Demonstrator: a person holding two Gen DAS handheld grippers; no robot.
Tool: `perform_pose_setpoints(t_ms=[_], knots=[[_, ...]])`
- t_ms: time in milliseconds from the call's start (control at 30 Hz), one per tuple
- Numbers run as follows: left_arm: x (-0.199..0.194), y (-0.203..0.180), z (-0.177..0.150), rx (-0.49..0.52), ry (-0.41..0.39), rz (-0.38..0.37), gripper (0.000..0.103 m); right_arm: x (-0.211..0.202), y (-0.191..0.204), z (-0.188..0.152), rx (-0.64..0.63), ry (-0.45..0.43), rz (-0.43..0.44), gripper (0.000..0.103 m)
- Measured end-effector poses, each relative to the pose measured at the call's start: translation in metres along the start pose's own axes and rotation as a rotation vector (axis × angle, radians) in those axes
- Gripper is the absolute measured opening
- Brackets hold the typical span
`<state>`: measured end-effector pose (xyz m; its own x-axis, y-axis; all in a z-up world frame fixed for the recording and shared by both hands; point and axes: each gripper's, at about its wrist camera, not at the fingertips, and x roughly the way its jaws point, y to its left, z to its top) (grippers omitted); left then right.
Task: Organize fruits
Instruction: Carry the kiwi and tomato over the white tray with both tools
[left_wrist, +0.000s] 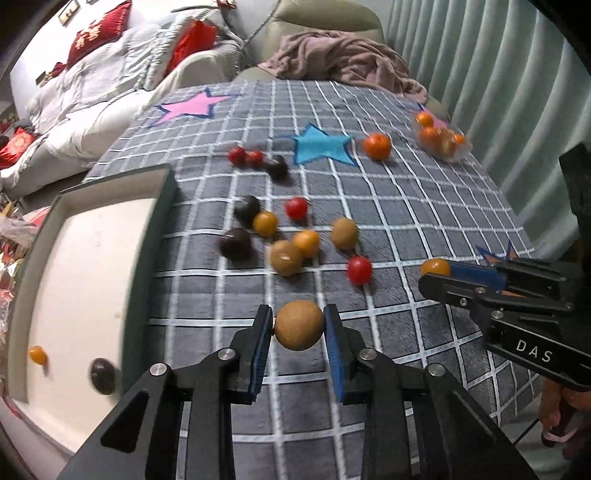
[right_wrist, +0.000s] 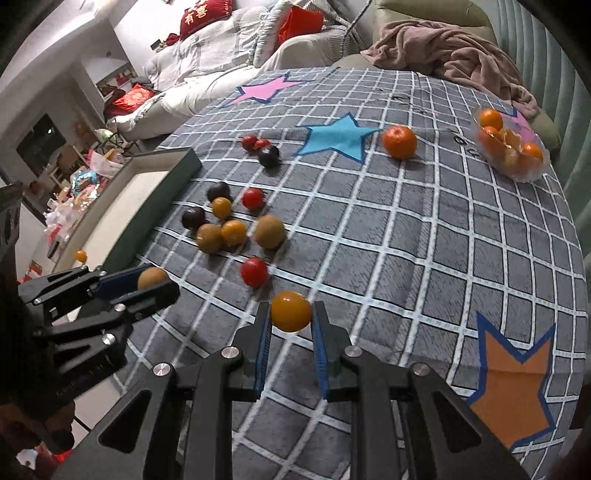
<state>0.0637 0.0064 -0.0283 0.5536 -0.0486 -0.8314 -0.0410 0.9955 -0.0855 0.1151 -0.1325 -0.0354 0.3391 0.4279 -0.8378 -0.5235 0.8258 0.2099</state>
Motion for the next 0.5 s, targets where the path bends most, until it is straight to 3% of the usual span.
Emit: perform_pose_setpoints(t_ms=[500], knots=[[-0.043, 0.091, -0.016, -0.119, -0.08, 0.074, 0.03, -0.001, 0.091, 0.026, -0.122, 0.001, 0.059, 0.023]])
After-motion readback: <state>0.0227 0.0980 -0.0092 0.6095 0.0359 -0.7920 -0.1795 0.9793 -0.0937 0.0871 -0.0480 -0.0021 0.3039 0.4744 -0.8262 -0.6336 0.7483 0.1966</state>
